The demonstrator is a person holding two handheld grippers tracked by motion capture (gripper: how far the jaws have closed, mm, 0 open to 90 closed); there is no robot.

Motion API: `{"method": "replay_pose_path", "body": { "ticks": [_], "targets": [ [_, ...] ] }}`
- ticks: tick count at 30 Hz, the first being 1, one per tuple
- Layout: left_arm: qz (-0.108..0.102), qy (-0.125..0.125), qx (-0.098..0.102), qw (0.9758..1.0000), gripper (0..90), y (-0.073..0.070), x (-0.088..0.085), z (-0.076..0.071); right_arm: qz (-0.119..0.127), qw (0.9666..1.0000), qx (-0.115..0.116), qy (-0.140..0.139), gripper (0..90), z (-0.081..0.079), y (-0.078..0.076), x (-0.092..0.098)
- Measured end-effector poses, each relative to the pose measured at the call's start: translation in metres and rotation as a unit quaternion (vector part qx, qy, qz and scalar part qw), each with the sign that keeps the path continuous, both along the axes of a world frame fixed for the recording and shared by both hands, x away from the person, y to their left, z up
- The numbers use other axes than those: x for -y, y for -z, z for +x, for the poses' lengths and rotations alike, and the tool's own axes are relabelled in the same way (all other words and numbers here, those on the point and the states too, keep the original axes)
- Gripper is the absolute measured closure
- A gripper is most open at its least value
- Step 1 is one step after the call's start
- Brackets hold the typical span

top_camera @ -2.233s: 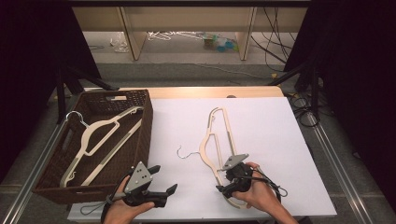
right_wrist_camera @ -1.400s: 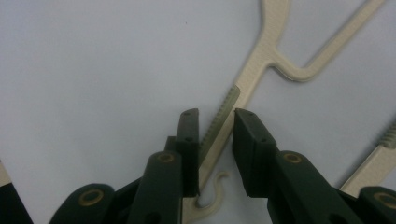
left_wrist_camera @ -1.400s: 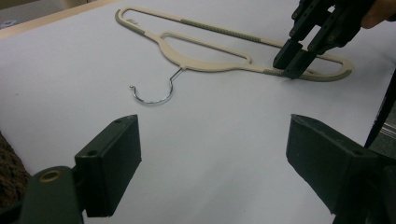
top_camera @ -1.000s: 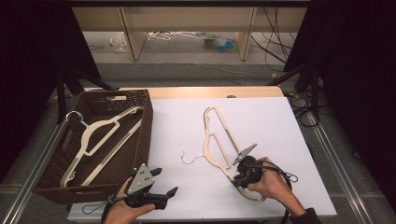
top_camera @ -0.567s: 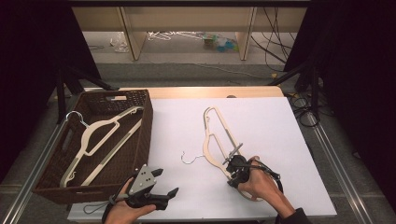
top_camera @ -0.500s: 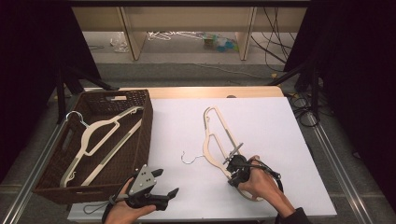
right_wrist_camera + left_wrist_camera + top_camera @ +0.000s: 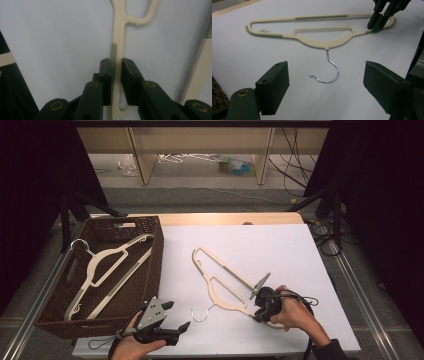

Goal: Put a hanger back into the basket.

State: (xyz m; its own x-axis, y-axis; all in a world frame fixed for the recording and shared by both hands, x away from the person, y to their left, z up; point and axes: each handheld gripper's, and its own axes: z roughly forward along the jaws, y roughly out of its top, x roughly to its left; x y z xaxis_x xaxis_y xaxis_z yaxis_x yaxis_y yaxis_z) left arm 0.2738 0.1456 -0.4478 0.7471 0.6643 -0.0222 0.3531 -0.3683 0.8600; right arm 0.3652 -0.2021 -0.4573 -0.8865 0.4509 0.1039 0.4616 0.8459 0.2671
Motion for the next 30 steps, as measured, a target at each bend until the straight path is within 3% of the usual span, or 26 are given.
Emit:
{"method": "replay_pose_path", "body": {
  "ticks": [8, 11, 14, 17, 19, 20, 24, 25, 27, 30],
  "targets": [
    [0.002, 0.004, -0.001, 1.0, 20.9, 0.001, 0.005, 0.0, -0.024, 0.9996, 0.011, 0.008, 76.7, -0.002, 0.0, -0.01],
    [-0.003, 0.003, -0.001, 1.0, 21.0, 0.001, 0.006, 0.0, -0.02, 0.9997, 0.004, 0.016, 68.0, -0.004, 0.0, -0.013],
    [0.008, 0.008, 0.002, 0.9999, 21.0, 0.0, 0.006, 0.002, -0.041, 0.9991, 0.012, 0.008, 70.9, -0.005, 0.0, -0.017],
    [0.004, 0.004, 0.002, 1.0, 21.2, -0.001, 0.008, 0.003, -0.056, 0.9981, 0.023, 0.005, 72.8, -0.008, 0.0, -0.022],
    [0.012, 0.011, 0.008, 0.9998, 21.3, -0.002, 0.009, 0.004, -0.056, 0.9981, 0.025, 0.004, 78.1, -0.007, -0.001, -0.021],
    [0.006, 0.012, 0.01, 0.9999, 21.4, -0.002, 0.011, 0.005, -0.055, 0.9982, 0.023, 0.007, 79.0, -0.005, -0.001, -0.02],
    [0.016, 0.015, 0.014, 0.9997, 22.0, -0.003, 0.016, 0.01, -0.046, 0.9987, 0.022, 0.006, 79.6, -0.004, -0.002, -0.017],
    [0.017, 0.015, 0.015, 0.9996, 22.4, -0.003, 0.018, 0.012, -0.055, 0.9984, 0.015, 0.0, 79.6, -0.004, -0.004, -0.017],
    [0.018, 0.018, 0.012, 0.9996, 23.1, -0.003, 0.021, 0.017, -0.051, 0.9985, 0.021, -0.006, 79.6, -0.005, -0.004, -0.016],
    [0.034, 0.029, 0.009, 0.999, 23.4, 0.0, 0.032, 0.024, -0.056, 0.9981, 0.021, -0.015, 79.7, -0.008, -0.009, -0.014]
  ]
}}
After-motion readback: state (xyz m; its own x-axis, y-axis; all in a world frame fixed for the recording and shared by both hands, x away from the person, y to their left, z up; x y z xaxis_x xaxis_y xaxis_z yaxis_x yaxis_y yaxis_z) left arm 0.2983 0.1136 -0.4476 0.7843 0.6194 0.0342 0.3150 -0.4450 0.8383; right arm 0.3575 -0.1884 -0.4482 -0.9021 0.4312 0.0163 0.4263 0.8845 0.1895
